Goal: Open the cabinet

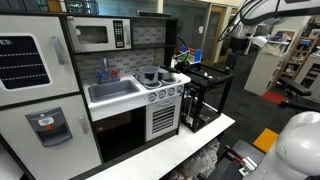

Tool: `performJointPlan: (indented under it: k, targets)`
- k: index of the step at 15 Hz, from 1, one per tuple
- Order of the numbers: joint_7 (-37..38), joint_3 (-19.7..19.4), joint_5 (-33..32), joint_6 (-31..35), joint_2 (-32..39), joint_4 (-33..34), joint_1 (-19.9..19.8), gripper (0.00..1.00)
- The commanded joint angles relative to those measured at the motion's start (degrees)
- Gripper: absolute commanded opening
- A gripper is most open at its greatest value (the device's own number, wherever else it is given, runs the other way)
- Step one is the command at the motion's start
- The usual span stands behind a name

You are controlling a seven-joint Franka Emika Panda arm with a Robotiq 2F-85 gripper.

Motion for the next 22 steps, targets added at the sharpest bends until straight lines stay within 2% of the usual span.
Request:
performJointPlan:
  k: [1,11,13,18,22]
  targets:
    - [-0.22,0.33,0.24,-0.14,0.14,0.17,-0.43,1.00]
    - [-0.21,0.34,0.24,-0.13,0.14,0.17,-0.43,1.00]
    - [-0.99,-0.14,1.05,1.71,-0.17,-1.91,0.09,1.00]
    - [-10.41,-1.05,3.71,3.37,-0.41,-8.07,3.49,1.00]
    - [-17.81,0.80,2.29,5.57,0.03,-13.44,5.38,1.00]
